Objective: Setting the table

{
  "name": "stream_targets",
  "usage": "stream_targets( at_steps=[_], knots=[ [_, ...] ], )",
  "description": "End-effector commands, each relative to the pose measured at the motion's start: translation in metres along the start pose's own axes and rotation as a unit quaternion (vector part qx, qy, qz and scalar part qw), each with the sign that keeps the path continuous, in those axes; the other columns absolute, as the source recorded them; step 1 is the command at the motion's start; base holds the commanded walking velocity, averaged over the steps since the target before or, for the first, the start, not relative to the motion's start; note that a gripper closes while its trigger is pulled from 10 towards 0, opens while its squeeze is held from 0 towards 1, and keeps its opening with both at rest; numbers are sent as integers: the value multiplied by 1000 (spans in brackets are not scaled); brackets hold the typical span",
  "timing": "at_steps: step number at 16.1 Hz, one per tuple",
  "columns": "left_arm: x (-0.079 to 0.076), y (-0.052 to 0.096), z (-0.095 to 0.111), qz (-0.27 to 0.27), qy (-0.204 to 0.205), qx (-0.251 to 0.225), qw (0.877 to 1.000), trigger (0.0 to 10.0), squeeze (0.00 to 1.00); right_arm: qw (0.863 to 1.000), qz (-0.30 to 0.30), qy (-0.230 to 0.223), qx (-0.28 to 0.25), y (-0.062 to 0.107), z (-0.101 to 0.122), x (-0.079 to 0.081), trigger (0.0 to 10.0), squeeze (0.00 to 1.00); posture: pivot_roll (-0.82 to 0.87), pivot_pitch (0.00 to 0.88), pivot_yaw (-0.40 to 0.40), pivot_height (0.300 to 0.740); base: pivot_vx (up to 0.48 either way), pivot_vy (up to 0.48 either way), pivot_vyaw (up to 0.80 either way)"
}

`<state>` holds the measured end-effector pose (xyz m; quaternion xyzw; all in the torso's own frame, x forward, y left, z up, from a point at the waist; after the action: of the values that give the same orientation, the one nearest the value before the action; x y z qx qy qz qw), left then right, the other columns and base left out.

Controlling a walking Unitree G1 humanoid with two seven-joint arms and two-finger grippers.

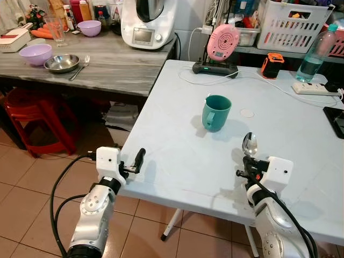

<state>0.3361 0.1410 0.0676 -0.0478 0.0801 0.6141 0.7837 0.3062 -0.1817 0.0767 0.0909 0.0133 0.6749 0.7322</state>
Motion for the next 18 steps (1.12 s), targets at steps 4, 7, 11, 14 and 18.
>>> stream_targets(
  at_steps=[4,7,11,14,18],
  knots=[
    [-4,-7,4,-1,5,-6,1000,10000,0,999,6,12,-38,-5,17,2,10000,0,-97,0,-7,740,0,327,-495],
    [-9,-10,6,-9,7,-10,1000,10000,0,999,8,14,-38,-6,17,2,10000,0,-100,0,-11,740,0,437,0],
    [-13,-13,7,-12,9,-14,1000,10000,0,998,22,23,-52,-10,24,8,10000,0,-96,0,-16,740,0,440,0],
    [-12,-13,7,-10,11,-15,1000,10000,0,998,24,23,-54,-11,25,9,10000,0,-92,0,-17,740,0,446,0],
    [-15,-13,7,-12,13,-18,1000,10000,0,997,34,21,-58,-8,25,12,10000,0,-94,0,-15,740,0,466,0]
  ],
)
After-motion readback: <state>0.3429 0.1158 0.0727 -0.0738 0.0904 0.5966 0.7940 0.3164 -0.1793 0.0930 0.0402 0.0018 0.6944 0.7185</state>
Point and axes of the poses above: a point about 5 cm out from each wrist's last joint towards the gripper, its own y axis pointing back from the gripper into the wrist, its own z axis along the axis of the wrist's last joint, x = y × z, the point moved 5 cm from there along -y, pointing out of the wrist towards the gripper, and after that the axes turned 6 degrees about y, right-handed, at the moved point
